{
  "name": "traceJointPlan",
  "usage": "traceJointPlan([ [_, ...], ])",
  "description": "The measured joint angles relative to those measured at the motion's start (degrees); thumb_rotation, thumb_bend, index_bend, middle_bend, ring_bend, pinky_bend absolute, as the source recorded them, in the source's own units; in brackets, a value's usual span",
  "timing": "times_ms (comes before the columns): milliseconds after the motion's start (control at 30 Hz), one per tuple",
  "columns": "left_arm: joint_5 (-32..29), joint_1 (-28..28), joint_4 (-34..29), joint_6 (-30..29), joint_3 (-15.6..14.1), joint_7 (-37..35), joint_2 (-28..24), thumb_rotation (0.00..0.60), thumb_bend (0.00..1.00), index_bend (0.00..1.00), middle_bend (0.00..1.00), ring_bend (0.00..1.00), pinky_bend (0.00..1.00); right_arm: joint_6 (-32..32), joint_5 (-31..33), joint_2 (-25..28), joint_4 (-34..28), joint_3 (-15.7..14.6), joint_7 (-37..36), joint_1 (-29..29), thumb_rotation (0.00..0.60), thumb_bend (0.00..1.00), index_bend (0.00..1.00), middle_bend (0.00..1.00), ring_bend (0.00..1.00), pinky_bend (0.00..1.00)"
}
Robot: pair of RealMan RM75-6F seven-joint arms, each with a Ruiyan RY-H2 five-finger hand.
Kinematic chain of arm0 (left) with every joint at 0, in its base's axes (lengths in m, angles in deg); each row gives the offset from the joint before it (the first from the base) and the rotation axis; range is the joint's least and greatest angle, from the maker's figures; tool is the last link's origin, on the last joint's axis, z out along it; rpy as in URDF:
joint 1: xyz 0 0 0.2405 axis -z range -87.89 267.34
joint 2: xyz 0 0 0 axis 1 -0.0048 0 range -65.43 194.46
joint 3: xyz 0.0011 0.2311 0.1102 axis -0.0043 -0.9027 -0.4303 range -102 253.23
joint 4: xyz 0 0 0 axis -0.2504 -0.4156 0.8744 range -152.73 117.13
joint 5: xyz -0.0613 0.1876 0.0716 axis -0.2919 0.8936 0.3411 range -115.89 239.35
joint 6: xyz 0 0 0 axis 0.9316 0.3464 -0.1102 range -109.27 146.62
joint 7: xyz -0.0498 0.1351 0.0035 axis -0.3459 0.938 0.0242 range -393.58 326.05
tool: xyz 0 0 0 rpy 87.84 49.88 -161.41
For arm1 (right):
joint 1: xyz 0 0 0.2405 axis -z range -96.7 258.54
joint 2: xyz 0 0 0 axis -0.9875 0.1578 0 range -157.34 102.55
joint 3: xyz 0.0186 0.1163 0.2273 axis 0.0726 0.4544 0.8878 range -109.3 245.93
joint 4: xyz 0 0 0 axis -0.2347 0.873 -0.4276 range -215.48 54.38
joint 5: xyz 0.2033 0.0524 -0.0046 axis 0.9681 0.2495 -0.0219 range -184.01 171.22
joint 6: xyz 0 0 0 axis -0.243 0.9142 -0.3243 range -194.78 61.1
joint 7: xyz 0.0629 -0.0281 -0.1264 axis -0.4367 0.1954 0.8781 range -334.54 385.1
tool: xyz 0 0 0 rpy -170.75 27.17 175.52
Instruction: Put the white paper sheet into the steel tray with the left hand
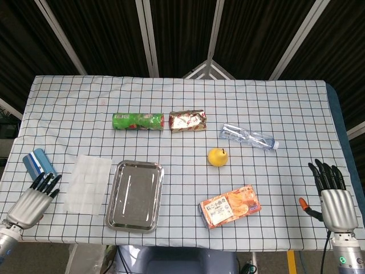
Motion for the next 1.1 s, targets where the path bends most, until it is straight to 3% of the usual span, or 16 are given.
traceJointPlan([
  [500,-2.4,4.29,2.3,4.94,1.22,3.19,7.79,0.6,0.17,0.34,0.0,0.0,0.0,-0.2,0.49,0.54,-0.58,0.1,-1.53,0.13,0.6,0.31,0.0,0.0,0.0,0.0],
  [1100,-0.11,4.67,3.28,1.4,-0.55,-0.94,10.2,0.6,0.46,0.56,0.0,0.0,0.0,-0.68,0.51,0.81,-1.29,-0.22,-2.55,0.19,0.6,0.31,0.0,0.0,0.0,0.0],
])
